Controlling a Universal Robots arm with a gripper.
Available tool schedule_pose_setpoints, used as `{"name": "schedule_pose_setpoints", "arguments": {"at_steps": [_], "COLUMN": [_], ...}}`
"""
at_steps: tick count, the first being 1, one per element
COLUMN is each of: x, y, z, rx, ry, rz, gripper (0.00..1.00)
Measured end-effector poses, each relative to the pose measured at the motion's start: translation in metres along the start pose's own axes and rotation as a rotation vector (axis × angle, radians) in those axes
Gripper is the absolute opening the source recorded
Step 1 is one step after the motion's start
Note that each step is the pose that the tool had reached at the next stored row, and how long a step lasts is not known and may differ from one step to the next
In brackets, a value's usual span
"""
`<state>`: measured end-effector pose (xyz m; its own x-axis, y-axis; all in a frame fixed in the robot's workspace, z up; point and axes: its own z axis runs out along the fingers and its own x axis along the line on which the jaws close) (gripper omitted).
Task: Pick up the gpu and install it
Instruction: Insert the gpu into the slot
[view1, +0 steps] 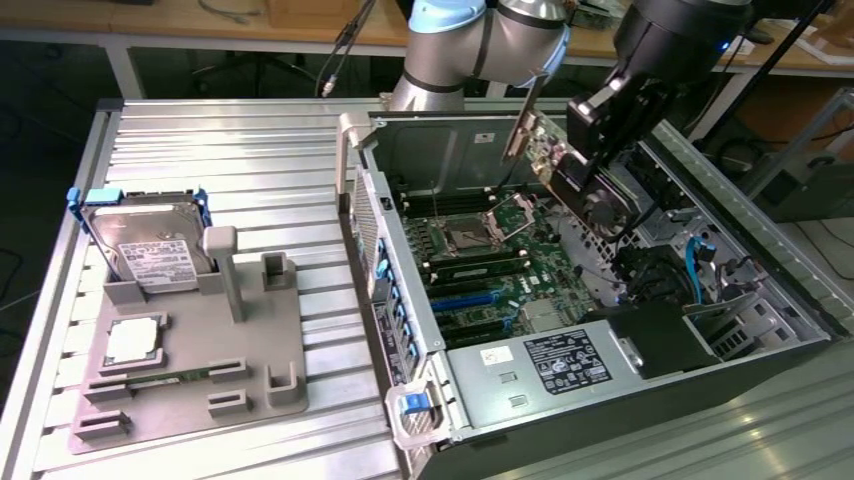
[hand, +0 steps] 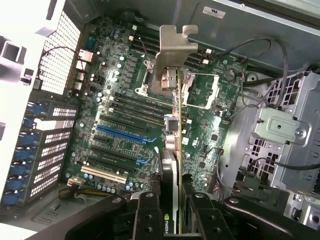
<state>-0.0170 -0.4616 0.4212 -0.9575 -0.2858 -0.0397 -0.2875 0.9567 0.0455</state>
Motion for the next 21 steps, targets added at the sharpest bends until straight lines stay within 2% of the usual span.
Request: {"name": "schedule_pose_setpoints", "arguments": {"at_steps": [13, 21], "x": [0.0, 0.0], "y": [0.0, 0.0], "z": [0.0, 0.0], "rx": [-0.0021, -0.0022], "ry": [0.0024, 0.0025], "rz": [-0.053, -0.055], "gripper": [0.27, 0.27]}}
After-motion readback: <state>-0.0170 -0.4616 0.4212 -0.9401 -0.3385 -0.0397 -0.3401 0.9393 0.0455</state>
